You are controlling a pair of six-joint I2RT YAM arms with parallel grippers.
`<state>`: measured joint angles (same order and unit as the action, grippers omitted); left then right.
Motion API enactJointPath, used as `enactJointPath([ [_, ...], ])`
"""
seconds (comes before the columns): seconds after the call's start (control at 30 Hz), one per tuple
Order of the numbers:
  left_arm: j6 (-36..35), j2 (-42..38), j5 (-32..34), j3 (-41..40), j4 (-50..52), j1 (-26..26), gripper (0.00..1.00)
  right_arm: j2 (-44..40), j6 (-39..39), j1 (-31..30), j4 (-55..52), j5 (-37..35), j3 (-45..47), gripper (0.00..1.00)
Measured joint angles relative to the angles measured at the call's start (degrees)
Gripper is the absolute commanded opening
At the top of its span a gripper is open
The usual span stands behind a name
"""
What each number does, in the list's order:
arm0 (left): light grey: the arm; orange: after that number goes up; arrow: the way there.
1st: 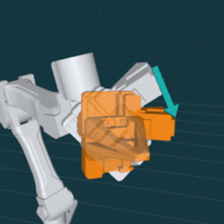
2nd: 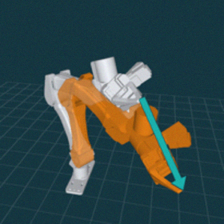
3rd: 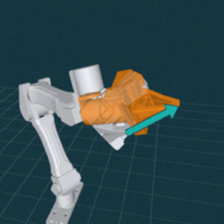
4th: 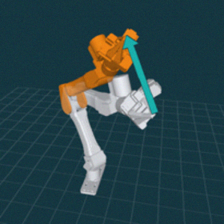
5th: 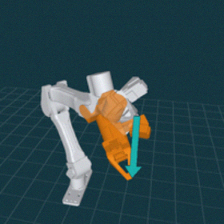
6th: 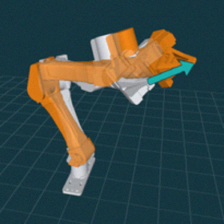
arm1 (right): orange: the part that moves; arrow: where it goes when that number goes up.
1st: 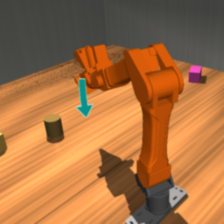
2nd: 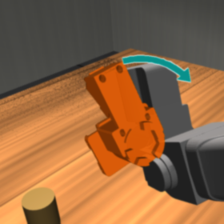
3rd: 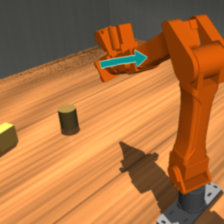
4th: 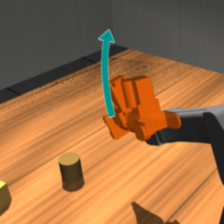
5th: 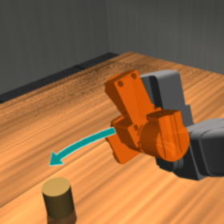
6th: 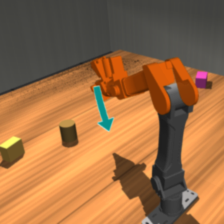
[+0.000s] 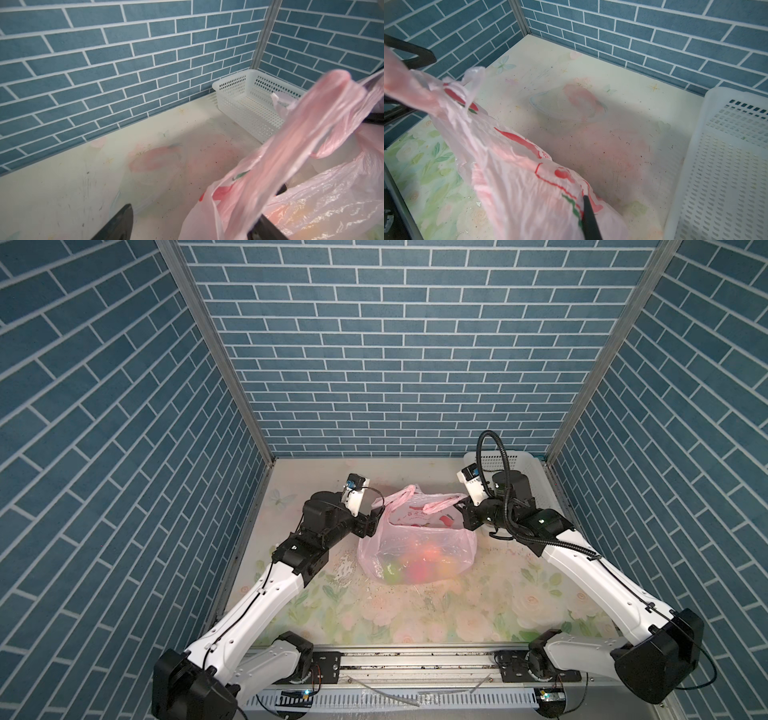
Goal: Untie the knot of the plastic bag and take out the fruit
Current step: Untie the plastic bag at the center of the table.
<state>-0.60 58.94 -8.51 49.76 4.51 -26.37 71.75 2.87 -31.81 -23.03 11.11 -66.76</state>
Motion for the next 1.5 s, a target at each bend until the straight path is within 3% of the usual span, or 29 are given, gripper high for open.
enactJointPath([
  [0.13,-1.5,-4.4,5.3,0.0,1.9,-4.8,0.87,0.5,1.8,0.0,-0.6,0.2,-0.3,0.00],
  [0.37,-4.9,-7.3,15.5,-0.3,3.8,-18.3,0.71,0.9,4.1,0.0,-2.1,0.1,-0.3,0.00],
  [0.53,-7.0,-5.6,19.7,-0.5,3.7,-25.1,0.67,0.9,4.8,0.0,-2.3,0.1,-0.3,0.00],
  [0.6,-7.7,-3.9,19.9,-0.5,3.6,-25.5,0.67,0.9,4.8,0.0,-2.3,0.1,-0.3,0.00],
  [0.77,-9.8,4.3,21.0,1.7,2.4,-25.6,0.80,0.9,4.8,0.0,-2.3,0.4,-0.3,0.00],
  [1.03,-15.4,13.4,28.0,3.9,-6.3,-25.7,0.82,0.0,5.9,0.0,-2.2,1.3,-0.3,0.00],
  [1.33,-22.3,18.8,38.3,5.4,-16.0,-25.5,0.68,-0.5,6.4,0.0,-1.8,2.1,-0.3,0.00],
  [1.5,-23.1,19.1,40.7,5.6,-18.1,-23.8,0.50,-0.9,6.3,0.0,-1.9,2.1,-0.2,0.00],
])
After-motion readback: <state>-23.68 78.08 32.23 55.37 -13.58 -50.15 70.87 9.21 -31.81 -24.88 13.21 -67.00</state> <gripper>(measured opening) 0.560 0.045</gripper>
